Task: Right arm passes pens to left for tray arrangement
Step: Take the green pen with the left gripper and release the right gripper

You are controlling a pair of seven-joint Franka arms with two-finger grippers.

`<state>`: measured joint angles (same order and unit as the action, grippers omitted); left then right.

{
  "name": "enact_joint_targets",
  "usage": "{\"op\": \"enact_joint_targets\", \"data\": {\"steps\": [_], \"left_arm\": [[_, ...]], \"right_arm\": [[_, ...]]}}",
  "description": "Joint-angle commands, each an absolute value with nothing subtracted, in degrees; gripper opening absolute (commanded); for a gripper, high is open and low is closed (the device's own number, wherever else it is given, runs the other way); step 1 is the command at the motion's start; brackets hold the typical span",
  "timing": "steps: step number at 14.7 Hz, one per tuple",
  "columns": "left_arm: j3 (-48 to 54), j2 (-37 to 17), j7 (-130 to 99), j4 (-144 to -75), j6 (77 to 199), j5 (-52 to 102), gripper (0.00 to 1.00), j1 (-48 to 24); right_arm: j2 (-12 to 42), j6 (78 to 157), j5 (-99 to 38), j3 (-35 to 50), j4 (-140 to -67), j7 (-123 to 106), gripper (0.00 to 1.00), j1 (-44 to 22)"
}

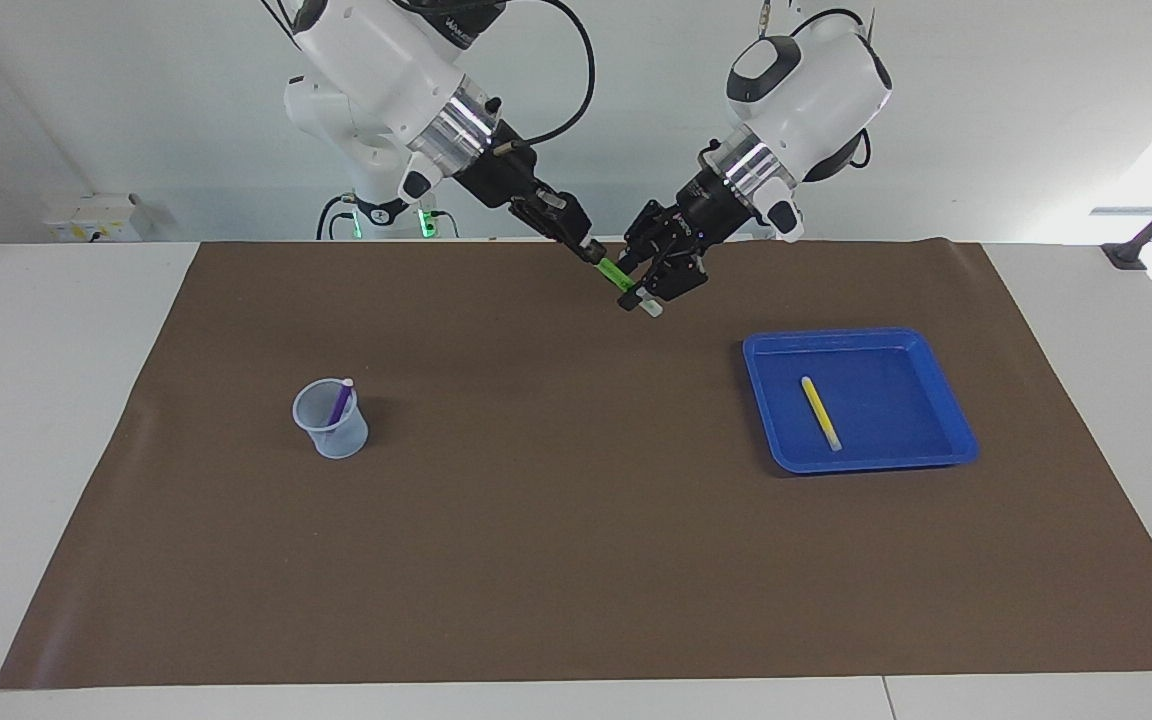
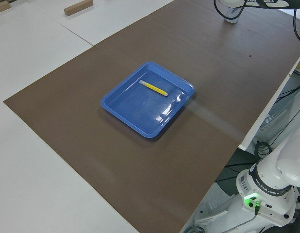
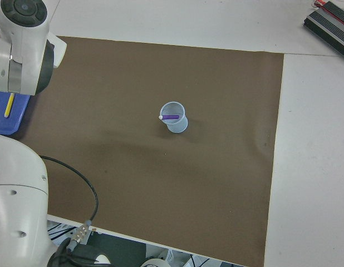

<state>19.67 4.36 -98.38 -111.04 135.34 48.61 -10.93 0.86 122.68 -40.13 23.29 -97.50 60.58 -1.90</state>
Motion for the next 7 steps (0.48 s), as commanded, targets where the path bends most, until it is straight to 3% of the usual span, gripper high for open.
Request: {"op": "enact_joint_targets", "data": {"steps": [1, 7], "left_arm": [[19.07, 6.24, -97.13, -112.50, 134.30, 49.40, 0.00, -10.90], [19.07, 6.15, -95.89, -112.41, 135.00, 49.39, 0.00, -10.81]], "right_arm": [[1.67, 123.31, -40.17, 23.91, -96.50, 61.44, 0.00, -1.67], [1.67, 123.22, -40.17, 23.91, -96.59, 61.43, 0.00, -1.76]]}}
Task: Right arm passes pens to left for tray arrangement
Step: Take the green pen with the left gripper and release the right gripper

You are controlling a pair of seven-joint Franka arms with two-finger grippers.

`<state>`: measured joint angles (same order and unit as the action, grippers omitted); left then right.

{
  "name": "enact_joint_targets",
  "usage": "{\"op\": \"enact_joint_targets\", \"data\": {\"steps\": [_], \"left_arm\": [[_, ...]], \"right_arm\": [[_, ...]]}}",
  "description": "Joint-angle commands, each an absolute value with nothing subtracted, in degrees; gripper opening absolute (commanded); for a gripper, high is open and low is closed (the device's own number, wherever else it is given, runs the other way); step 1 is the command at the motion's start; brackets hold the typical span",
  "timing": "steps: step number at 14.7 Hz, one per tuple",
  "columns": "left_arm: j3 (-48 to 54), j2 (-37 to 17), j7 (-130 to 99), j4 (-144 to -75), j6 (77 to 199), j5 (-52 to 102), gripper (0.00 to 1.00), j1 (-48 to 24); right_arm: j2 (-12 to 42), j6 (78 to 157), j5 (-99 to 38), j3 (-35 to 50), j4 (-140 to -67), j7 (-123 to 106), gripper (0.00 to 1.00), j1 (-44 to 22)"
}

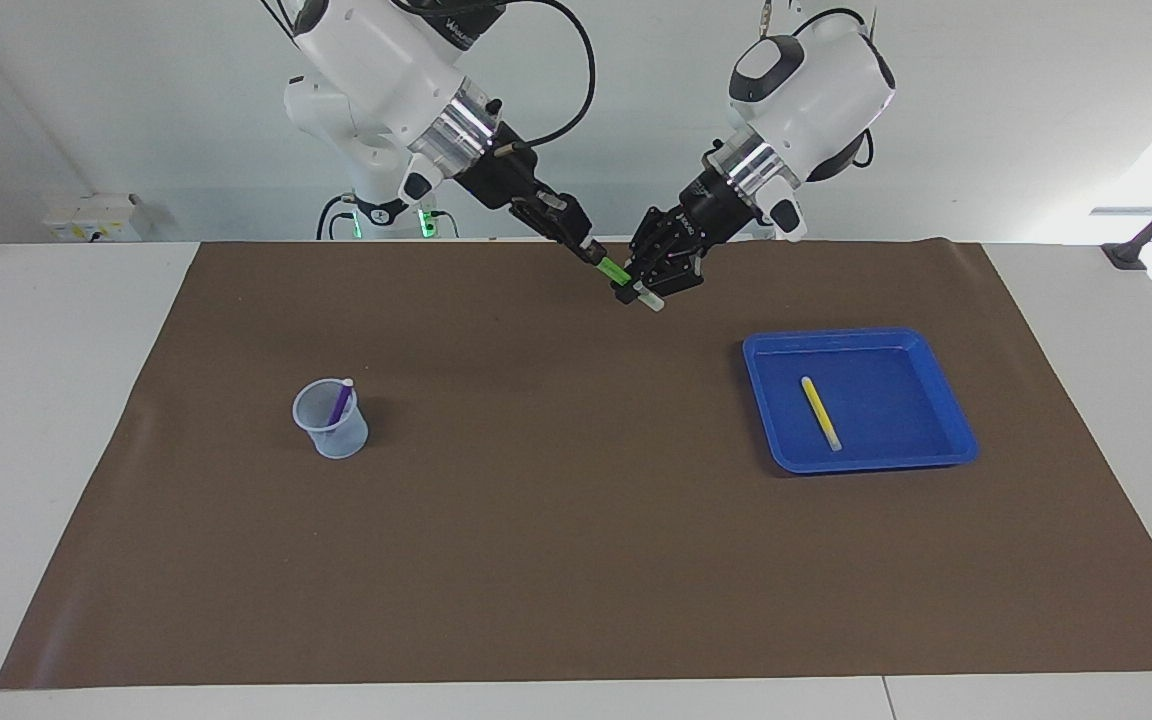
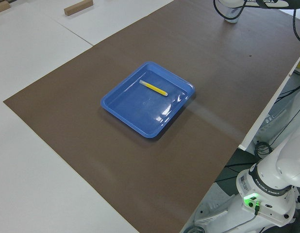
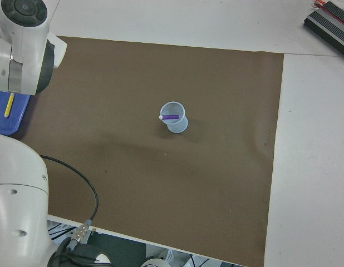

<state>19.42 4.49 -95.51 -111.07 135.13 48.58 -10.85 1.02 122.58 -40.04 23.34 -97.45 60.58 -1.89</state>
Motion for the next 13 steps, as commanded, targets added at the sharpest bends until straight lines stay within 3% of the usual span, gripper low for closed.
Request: {"op": "enact_joint_targets", "data": {"steps": [1, 5, 6, 7, 8, 13], "left_arm": [[19.07, 6.15, -95.98, -112.33, 135.00, 49.39, 0.00, -10.81], [18.98, 6.15, -96.06, -112.06, 135.17, 49.39, 0.00, -10.64], [18.98, 6.15, -96.06, -112.06, 135.09, 49.39, 0.00, -10.72], [18.98, 6.15, -96.06, -111.97, 135.17, 49.39, 0.00, -10.72], [18.98, 6.15, -96.06, -111.97, 135.18, 49.39, 0.00, -10.64], [18.98, 6.15, -94.67, -112.06, 135.00, 49.31, 0.00, -9.06]], "right_arm": [[1.67, 123.22, -40.17, 23.91, -96.50, 61.35, 0.00, -1.76], [1.67, 123.22, -40.08, 23.91, -96.50, 61.17, 0.02, -1.67], [1.58, 123.22, -39.38, 23.91, -96.50, 60.56, 0.63, -1.76], [1.67, 123.22, -36.59, 23.91, -96.50, 60.56, 0.93, -1.76], [1.76, 123.14, -34.13, 23.91, -96.42, 60.47, 1.00, -1.76], [1.41, 121.90, -32.09, 22.68, -97.99, 56.62, 1.00, -1.41]]}}
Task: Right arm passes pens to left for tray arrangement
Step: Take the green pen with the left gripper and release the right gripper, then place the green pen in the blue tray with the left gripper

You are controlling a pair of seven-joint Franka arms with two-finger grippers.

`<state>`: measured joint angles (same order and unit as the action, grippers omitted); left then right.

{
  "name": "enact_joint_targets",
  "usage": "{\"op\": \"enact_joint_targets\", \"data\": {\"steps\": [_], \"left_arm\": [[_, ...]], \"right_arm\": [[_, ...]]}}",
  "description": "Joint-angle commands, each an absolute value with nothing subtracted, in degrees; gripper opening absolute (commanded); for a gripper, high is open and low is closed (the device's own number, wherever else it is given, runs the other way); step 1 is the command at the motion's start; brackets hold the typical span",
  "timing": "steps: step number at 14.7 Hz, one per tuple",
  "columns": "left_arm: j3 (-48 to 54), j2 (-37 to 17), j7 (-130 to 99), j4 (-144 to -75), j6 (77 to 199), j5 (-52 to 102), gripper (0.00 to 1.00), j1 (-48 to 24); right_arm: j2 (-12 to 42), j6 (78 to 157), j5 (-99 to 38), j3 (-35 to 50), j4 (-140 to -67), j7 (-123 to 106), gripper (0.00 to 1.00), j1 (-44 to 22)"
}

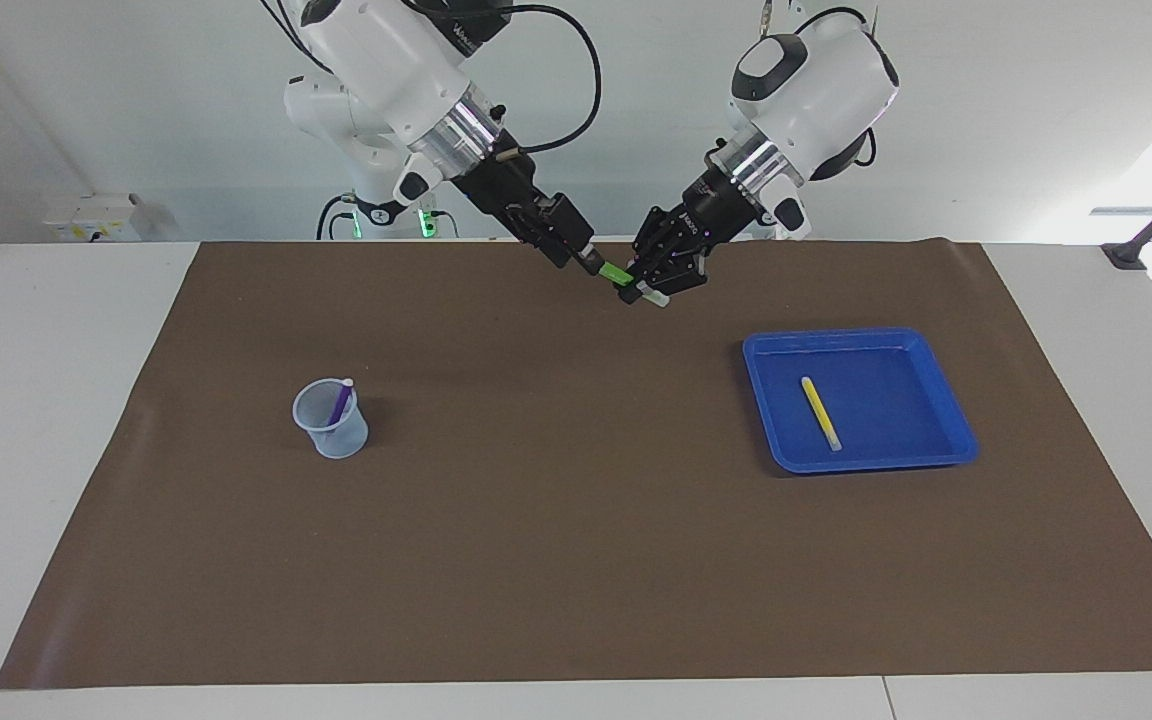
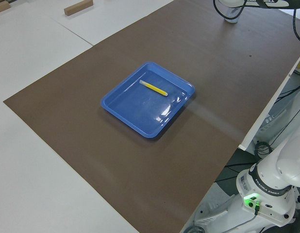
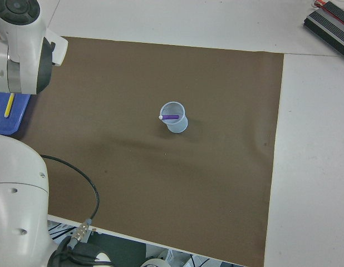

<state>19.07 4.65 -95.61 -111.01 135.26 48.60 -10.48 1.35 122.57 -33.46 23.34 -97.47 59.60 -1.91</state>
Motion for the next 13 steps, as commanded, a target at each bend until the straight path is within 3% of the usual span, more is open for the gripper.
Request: {"op": "enact_joint_targets", "data": {"steps": [1, 7, 13], "left_arm": [[18.90, 6.15, -93.18, -112.06, 134.48, 49.31, 0.00, -8.36], [18.81, 6.50, -73.43, -112.24, 122.63, 48.52, 0.00, 1.83], [18.90, 3.44, -37.75, -113.38, 109.69, 36.68, 0.00, 14.22]], "right_arm": [[0.97, 121.47, -30.17, 21.11, -99.39, 54.43, 1.00, -1.41], [-3.07, 118.74, -15.23, 12.40, -109.41, 32.74, 1.00, -1.32], [-0.35, 118.65, 5.43, 9.76, -113.98, 26.28, 1.00, -0.88]]}}
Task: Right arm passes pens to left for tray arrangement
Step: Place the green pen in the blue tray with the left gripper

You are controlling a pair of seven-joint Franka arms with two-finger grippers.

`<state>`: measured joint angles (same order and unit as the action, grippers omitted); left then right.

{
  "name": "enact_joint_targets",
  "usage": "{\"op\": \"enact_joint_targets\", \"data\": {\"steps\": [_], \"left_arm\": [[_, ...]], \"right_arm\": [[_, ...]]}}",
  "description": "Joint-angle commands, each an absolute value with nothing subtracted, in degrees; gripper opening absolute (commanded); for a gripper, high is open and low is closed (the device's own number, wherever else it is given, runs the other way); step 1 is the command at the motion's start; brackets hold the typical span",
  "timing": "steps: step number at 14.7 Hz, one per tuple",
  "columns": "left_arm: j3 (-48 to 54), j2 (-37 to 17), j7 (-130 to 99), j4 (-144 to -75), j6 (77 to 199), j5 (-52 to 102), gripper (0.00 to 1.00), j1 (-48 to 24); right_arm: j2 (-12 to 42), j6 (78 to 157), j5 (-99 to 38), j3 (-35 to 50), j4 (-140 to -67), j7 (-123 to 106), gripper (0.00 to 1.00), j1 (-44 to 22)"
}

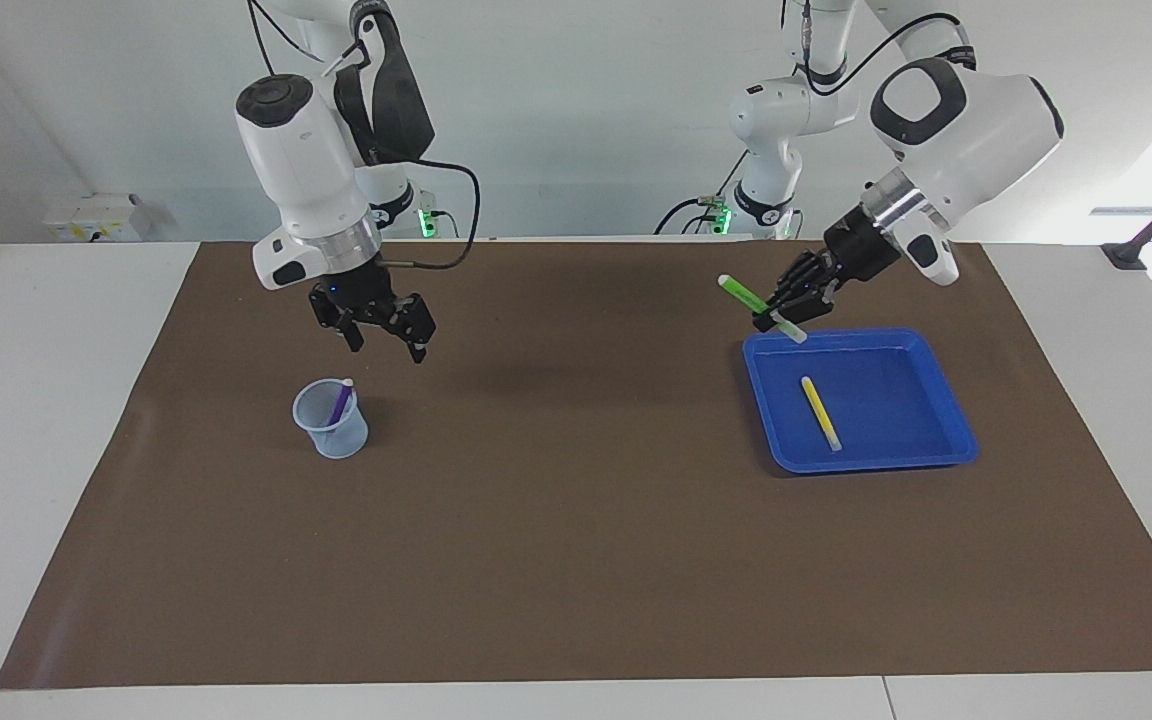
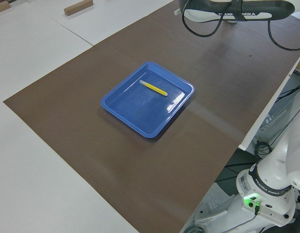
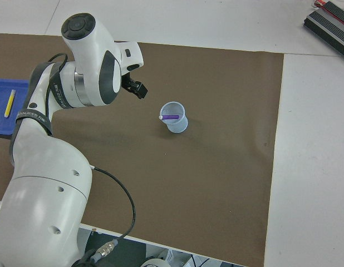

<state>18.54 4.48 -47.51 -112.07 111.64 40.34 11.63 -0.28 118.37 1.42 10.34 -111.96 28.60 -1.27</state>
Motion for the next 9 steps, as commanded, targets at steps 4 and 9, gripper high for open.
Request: {"op": "enact_joint_targets", "data": {"steps": [4, 9], "left_arm": [[18.90, -3.06, -20.79, -113.12, 109.60, 21.75, 0.00, 17.66], [18.90, -11.59, -5.81, -112.67, 114.07, 2.32, 0.00, 19.69]], "right_arm": [[0.35, 121.54, 13.69, 8.70, -119.34, 23.03, 0.93, -0.79], [0.35, 125.32, 14.94, 8.09, -123.65, 23.20, 0.85, -0.88]]}}
